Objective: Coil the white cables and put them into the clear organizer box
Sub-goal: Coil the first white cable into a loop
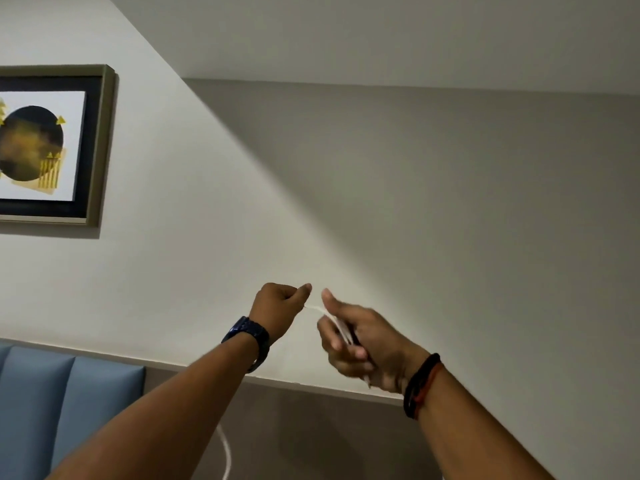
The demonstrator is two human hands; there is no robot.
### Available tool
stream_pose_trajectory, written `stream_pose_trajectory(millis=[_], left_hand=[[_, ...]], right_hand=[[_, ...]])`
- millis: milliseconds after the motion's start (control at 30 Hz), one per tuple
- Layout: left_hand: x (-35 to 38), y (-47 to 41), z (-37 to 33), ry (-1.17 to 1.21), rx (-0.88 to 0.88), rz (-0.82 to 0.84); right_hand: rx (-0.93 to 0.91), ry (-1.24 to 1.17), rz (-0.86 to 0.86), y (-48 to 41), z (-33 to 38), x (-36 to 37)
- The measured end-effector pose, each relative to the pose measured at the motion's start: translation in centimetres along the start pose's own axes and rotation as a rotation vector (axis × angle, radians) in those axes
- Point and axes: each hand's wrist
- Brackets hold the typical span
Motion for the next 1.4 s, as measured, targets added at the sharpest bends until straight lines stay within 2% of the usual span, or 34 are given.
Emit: stream_pose_trajectory(millis=[33, 100, 200, 267, 333, 400, 433, 500, 533, 600, 633, 667, 767, 867, 967, 1033, 1100, 1200, 1300, 1333, 1400], left_hand=[[0.4, 0.1, 0.0, 0.047, -0.026, 0.019], [1.0, 0.3, 0.1, 0.095, -0.092, 0.084], [1.4, 1.0, 0.8, 0.054, -0.137, 0.196], [1.5, 1.4, 1.3, 0.026, -0.129, 0.238], [1.5, 1.7, 1.3, 0.001, -0.104, 0.256], [1.6, 1.9, 0.9, -0.011, -0.056, 0.27], [1.6, 2.0, 0.6, -0.013, -0.03, 0.274], [1.9, 1.9, 0.1, -0.017, 0.01, 0.274], [1.9, 1.8, -0.2, -0.025, 0.023, 0.269], [1.9, 1.6, -0.5, -0.041, 0.034, 0.243], [1.7, 1.4, -0.4, -0.051, 0.031, 0.22], [1.5, 1.1, -0.3, -0.064, 0.026, 0.198], [0.8, 0.5, 0.2, -0.096, 0.015, 0.138], [0.6, 0.3, 0.7, -0.083, -0.006, 0.046], [0.7, 0.6, 1.1, 0.001, -0.031, 0.02], [1.2, 1.0, 1.3, 0.07, -0.053, 0.031], [1.7, 1.5, 1.5, 0.116, -0.095, 0.054], [2.4, 2.3, 1.9, 0.093, -0.117, 0.144], [2.8, 3.1, 2.0, 0.06, -0.102, 0.221], [2.9, 3.2, 1.8, 0.05, -0.091, 0.246], [3.1, 3.5, 1.3, 0.01, -0.063, 0.302]], right_hand=[[-0.111, -0.106, -0.016, -0.1, 0.5, 0.4], [-0.342, -0.276, -0.153, -0.3, 1.2, 0.8], [-0.623, -0.471, -0.532, -0.8, 2.3, 0.1], [-0.652, -0.547, -0.883, -1.0, 2.8, -0.9], [-0.601, -0.525, -1.23, -1.1, 2.7, -2.4], [-0.525, -0.41, -1.403, -0.8, 1.7, -3.5], [-0.46, -0.256, -1.436, -0.8, 0.8, -3.8], [-0.32, 0.298, -1.489, -0.9, -1.3, -4.0], [-0.286, 0.596, -1.485, -1.0, -2.3, -3.8], [-0.185, 1.172, -1.358, -0.7, -3.6, -3.5], [-0.077, 1.338, -1.245, -0.6, -4.1, -3.3], [0.047, 1.37, -1.122, -0.5, -4.4, -3.2], [0.237, 1.079, -0.691, -0.3, -4.6, -2.5], [0.305, 0.566, -0.247, -0.3, -3.8, -1.3], [0.143, 0.173, -0.013, -0.3, -2.0, -0.4], [-0.065, 0.033, -0.011, -0.5, -0.8, 0.3], [-0.301, -0.068, -0.16, -0.8, 0.1, 0.8], [-0.574, -0.236, -0.563, -1.2, 1.6, 0.3], [-0.606, -0.367, -1.011, -1.7, 2.6, -1.0], [-0.6, -0.278, -1.182, -1.7, 2.6, -1.5], [-0.619, 0.099, -1.539, -1.5, 1.8, -2.2]])
Point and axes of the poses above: each hand's wrist, its own y-axis away from the middle knuckle, its own x-axis out of the palm, z = x × y
